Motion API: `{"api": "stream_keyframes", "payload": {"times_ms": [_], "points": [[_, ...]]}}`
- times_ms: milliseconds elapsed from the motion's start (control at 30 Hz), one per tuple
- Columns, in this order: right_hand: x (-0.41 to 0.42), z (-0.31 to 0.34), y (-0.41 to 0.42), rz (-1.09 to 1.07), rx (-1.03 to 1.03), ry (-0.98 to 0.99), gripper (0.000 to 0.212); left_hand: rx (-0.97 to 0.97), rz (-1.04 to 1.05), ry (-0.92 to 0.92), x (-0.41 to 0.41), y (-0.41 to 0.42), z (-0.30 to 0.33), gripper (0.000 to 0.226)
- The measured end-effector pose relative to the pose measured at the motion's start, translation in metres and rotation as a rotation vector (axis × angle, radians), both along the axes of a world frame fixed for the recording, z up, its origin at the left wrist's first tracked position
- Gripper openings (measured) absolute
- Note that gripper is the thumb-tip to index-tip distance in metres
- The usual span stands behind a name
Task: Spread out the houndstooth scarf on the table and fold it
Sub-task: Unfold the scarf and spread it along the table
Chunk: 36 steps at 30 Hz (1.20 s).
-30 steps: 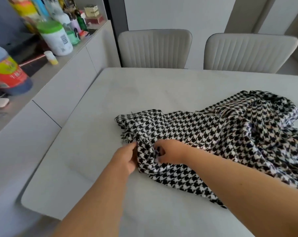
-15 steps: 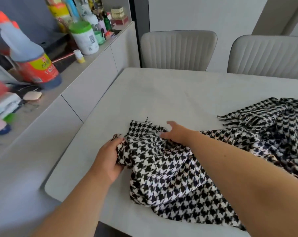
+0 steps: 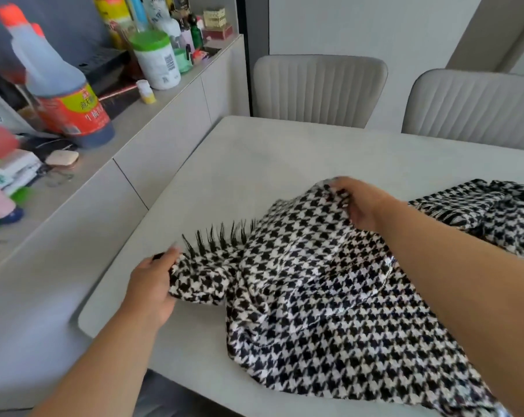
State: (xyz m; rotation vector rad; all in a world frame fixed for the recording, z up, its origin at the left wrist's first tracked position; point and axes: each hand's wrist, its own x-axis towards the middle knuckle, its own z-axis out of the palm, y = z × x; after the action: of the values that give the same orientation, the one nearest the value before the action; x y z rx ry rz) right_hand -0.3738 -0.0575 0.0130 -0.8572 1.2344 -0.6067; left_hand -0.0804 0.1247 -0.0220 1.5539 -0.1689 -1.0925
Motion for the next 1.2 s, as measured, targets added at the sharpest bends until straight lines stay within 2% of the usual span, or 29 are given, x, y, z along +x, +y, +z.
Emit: {"api": "stream_keyframes", "payload": {"times_ms": [100,167,200,233,300,367,433,500,600,667,733,767,800,833,867,933,1000,1067,1100,1133,1200], "points": [[0.003,-0.017,0.000,0.266,0.029,0.311,0.068,0.061,-0.230,0.040,-0.002,0.003,0.007,0.009],[-0.001,-0.022,-0.009,0.332,-0.078,0.496,0.076,0.093,-0.278,-0.027,0.012,0.005,0.005,0.009],[-0.001,-0.016,-0.013,0.269,-0.106,0.477,0.064,0.112,-0.264,-0.104,0.022,0.005,0.001,0.010],[0.000,-0.006,-0.017,0.181,-0.109,0.384,0.044,0.141,-0.250,-0.208,0.031,0.005,-0.003,0.011],[0.006,0.017,-0.020,0.080,-0.125,0.143,0.014,0.242,-0.267,-0.528,0.043,0.004,-0.010,0.015],[0.019,0.037,-0.015,0.108,-0.186,0.021,0.009,0.264,-0.289,-0.787,0.036,0.000,-0.008,0.014],[0.039,0.053,-0.002,0.241,-0.201,-0.055,0.011,0.149,-0.317,-0.821,0.013,-0.013,0.005,0.014],[0.062,0.062,0.018,0.381,-0.202,-0.114,0.015,0.042,-0.359,-0.660,-0.015,-0.028,0.018,0.019],[0.086,0.070,0.040,0.480,-0.220,-0.255,0.029,-0.119,-0.424,0.015,-0.045,-0.043,0.035,0.044],[0.090,0.071,0.045,0.466,-0.196,-0.352,0.033,-0.187,-0.387,0.349,-0.048,-0.048,0.036,0.057],[0.087,0.070,0.046,0.428,-0.144,-0.462,0.032,-0.168,-0.327,0.486,-0.042,-0.050,0.028,0.056],[0.086,0.068,0.043,0.377,-0.128,-0.487,0.030,-0.113,-0.294,0.479,-0.041,-0.050,0.022,0.050],[0.084,0.066,0.041,0.308,-0.110,-0.469,0.029,-0.031,-0.291,0.400,-0.039,-0.049,0.013,0.042],[0.083,0.060,0.037,0.235,-0.087,-0.391,0.030,0.082,-0.339,0.222,-0.036,-0.048,0.002,0.035],[0.082,0.054,0.034,0.186,-0.073,-0.262,0.034,0.231,-0.426,-0.038,-0.034,-0.047,-0.008,0.031],[0.078,0.038,0.035,0.253,-0.108,0.116,0.056,0.381,-0.573,-0.492,-0.030,-0.041,-0.027,0.051],[0.075,0.020,0.045,0.425,-0.171,0.431,0.089,0.402,-0.585,-0.626,-0.023,-0.034,-0.044,0.071],[0.074,-0.001,0.056,0.542,-0.213,0.593,0.111,0.440,-0.586,-0.737,-0.017,-0.025,-0.058,0.077],[0.074,-0.011,0.061,0.598,-0.259,0.664,0.111,0.454,-0.608,-0.813,-0.014,-0.021,-0.062,0.070],[0.073,-0.017,0.063,0.654,-0.317,0.741,0.100,0.441,-0.624,-0.891,-0.010,-0.017,-0.066,0.053],[0.067,-0.019,0.056,0.708,-0.445,0.806,0.057,0.436,-0.662,-0.959,-0.001,-0.013,-0.063,0.015]]}}
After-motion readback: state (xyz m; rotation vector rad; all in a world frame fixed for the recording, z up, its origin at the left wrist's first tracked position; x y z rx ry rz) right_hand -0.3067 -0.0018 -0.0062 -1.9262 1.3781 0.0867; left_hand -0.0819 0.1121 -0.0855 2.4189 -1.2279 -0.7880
